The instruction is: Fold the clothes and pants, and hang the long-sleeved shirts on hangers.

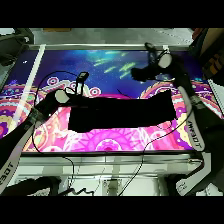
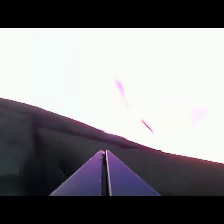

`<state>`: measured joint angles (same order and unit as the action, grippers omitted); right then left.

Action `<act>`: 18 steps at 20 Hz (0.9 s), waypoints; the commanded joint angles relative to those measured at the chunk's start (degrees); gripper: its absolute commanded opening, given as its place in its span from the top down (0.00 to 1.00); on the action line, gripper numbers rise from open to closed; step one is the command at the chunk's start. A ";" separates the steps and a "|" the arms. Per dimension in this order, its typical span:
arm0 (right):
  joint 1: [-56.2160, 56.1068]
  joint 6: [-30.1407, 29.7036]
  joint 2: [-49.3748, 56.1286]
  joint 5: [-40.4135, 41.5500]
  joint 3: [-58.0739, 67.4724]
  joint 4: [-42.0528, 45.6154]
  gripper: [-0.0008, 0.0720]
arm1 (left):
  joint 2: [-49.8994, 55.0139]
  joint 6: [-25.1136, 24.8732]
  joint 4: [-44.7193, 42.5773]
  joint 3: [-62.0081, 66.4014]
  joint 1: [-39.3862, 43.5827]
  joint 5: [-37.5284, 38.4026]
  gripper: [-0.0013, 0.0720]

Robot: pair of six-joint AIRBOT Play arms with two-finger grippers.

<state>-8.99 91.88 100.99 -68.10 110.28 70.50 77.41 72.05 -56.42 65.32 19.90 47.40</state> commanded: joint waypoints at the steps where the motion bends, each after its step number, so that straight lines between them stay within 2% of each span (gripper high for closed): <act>1: 6.01 -4.98 -2.16 -6.91 0.00 1.33 0.97 | -1.51 1.25 -3.34 0.07 -5.29 2.99 0.33; 2: 7.39 -6.67 -2.19 -9.29 0.00 2.08 0.97 | -2.36 1.25 -5.64 0.04 -8.46 3.61 0.36; 5: 12.00 -12.35 -2.19 -15.41 0.00 2.84 0.97 | -2.56 0.85 -10.27 -0.28 -19.34 9.62 0.35; 8: 15.85 -14.80 -2.19 -15.50 0.00 -0.70 0.97 | -1.64 -6.01 -9.64 -4.85 -28.61 11.76 0.35; 9: 16.59 -16.61 -2.19 -15.63 0.00 -3.08 0.97 | -0.85 -8.63 -7.72 -6.99 -30.88 11.80 0.34; 11: 16.85 -19.71 -2.19 -16.35 0.00 -6.78 0.97 | 1.84 -12.46 -0.70 -10.49 -33.99 11.80 0.12; 12: 16.61 -21.27 -2.19 -16.63 0.00 -8.66 0.97 | 3.74 -14.14 3.10 -11.32 -34.82 11.80 0.05; 13: 16.44 -22.03 -2.19 -16.61 0.00 -9.73 0.97 | 5.99 -15.85 6.47 -11.47 -35.01 11.82 0.02; 16: 15.72 -22.56 -2.19 -16.76 0.00 -10.54 0.97 | 11.96 -22.36 15.04 -11.47 -33.86 11.58 0.02; 18: 15.10 -22.53 -2.19 -16.98 0.00 -10.80 0.97 | 14.93 -23.61 16.92 -11.47 -32.00 10.43 0.04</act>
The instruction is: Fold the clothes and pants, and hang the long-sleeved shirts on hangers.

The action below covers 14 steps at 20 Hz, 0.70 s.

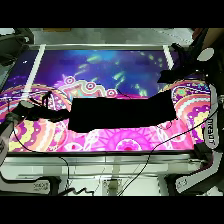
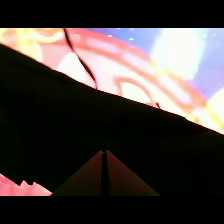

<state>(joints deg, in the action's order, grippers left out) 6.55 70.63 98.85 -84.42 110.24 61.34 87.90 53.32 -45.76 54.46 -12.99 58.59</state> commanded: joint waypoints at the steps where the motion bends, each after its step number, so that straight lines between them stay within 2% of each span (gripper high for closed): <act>1: -0.96 -1.31 -0.02 -0.68 0.04 -1.57 0.97 | 5.49 -4.79 6.54 -0.59 2.16 -1.77 0.05; 3: -2.32 -1.31 -0.02 -0.42 0.02 -1.55 0.97 | 6.08 -4.74 8.00 -0.57 4.76 -3.32 0.39; 4: -3.17 -1.31 0.00 0.00 0.02 -1.55 0.97 | 5.92 -4.74 8.81 -0.35 5.81 -3.41 0.70; 5: -4.09 -1.31 0.02 0.26 0.02 -1.55 0.97 | 5.68 -4.85 8.98 0.39 6.60 -2.05 0.97; 7: -6.27 -1.31 0.15 0.63 0.02 -1.53 0.97 | 4.09 -4.17 8.11 2.86 7.06 1.22 0.97; 9: -8.74 -1.31 0.15 1.57 -0.63 -1.55 0.97 | 0.15 0.20 5.81 5.95 6.80 4.26 0.97; 14: -14.64 -1.36 0.39 4.74 -7.65 -1.36 0.97 | -14.71 17.53 -5.46 15.52 6.82 16.00 0.97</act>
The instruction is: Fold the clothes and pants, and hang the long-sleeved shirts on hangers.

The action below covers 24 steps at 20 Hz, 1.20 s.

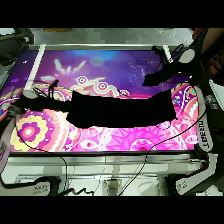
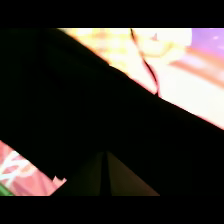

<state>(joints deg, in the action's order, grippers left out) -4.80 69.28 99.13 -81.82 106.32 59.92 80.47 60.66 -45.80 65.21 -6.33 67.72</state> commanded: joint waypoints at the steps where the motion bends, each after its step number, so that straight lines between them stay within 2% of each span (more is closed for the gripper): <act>1: -4.85 0.00 0.11 3.78 -6.36 0.04 0.97 | -10.03 12.44 -5.31 5.97 0.15 8.13 0.97; 4: -10.60 0.09 0.11 11.87 -14.45 -1.49 0.97 | -17.84 15.80 -5.92 8.22 0.15 8.57 0.97; 7: -17.92 0.50 0.11 23.26 -21.00 -5.20 0.97 | -22.73 20.20 -10.60 8.74 0.15 8.52 0.97; 10: -25.73 1.79 0.31 34.77 -23.30 -8.72 0.97 | -24.87 20.37 -12.72 8.74 0.15 8.48 0.97; 14: -36.39 9.49 2.49 48.24 -23.28 -12.92 0.97 | -24.37 20.37 -12.68 8.72 0.81 8.15 0.97; 16: -40.68 11.06 4.55 53.02 -23.26 -14.78 0.97 | -23.63 20.37 -11.82 8.68 1.40 6.25 0.97; 20: -41.42 11.06 5.81 55.23 -23.23 -12.48 0.97 | -20.13 20.37 -5.31 8.63 3.96 1.38 0.97; 24: -30.47 11.10 1.70 46.31 -23.21 -6.56 0.97 | -15.06 20.35 -3.41 8.63 12.61 -6.36 0.97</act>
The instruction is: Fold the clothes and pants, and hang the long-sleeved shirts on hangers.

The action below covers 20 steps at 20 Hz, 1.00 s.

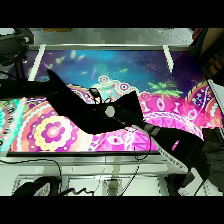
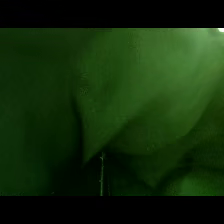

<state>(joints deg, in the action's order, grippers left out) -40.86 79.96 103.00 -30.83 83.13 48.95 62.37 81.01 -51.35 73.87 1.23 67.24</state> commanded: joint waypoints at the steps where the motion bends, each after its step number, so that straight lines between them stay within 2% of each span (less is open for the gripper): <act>1: 9.27 0.42 -3.80 -7.50 -0.04 7.13 0.97 | 4.57 0.00 2.14 -0.02 8.24 -8.92 0.97; 5: 25.09 0.35 -10.51 -20.02 -0.04 17.25 0.97 | 13.94 0.00 2.16 -0.02 24.92 -26.64 0.97; 9: 38.03 -0.17 -14.14 -28.59 -0.04 17.81 0.97 | 24.59 0.00 2.16 0.00 40.15 -49.29 0.97; 10: 40.63 -0.17 -14.21 -30.16 -0.04 17.75 0.97 | 26.51 -0.02 2.12 0.00 42.69 -53.31 0.92; 11: 42.71 -0.17 -14.16 -31.41 -0.09 17.79 0.97 | 27.85 -0.02 2.10 0.00 44.48 -55.82 0.58; 12: 44.65 -0.17 -14.14 -32.33 -0.11 17.77 0.94 | 28.68 -0.02 1.99 0.00 45.42 -57.05 0.03; 13: 46.12 -0.17 -14.14 -32.96 -0.11 17.77 0.79 | 28.85 -0.24 1.90 0.00 45.51 -57.18 0.03; 14: 47.34 -0.35 -14.14 -33.27 -0.11 17.77 0.50 | 28.70 -0.22 1.88 0.00 45.31 -57.07 0.03; 15: 48.13 -1.70 -14.12 -33.35 -0.11 17.68 0.30 | 28.35 -0.22 1.90 0.00 44.57 -56.94 0.03; 16: 48.50 -3.30 -14.05 -33.86 -0.11 17.66 0.26 | 27.74 -0.22 1.90 0.00 43.54 -56.46 0.03; 18: 48.24 -5.92 -13.14 -36.44 -0.11 16.24 0.26 | 26.32 -0.22 1.90 0.00 41.16 -54.53 0.03; 20: 47.15 -9.55 -10.84 -41.35 -0.11 9.62 0.23 | 25.07 -0.22 1.90 0.00 38.69 -52.13 0.03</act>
<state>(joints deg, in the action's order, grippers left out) 6.17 75.11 90.39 -66.35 83.00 64.49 88.53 80.84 -49.32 73.87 42.19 13.41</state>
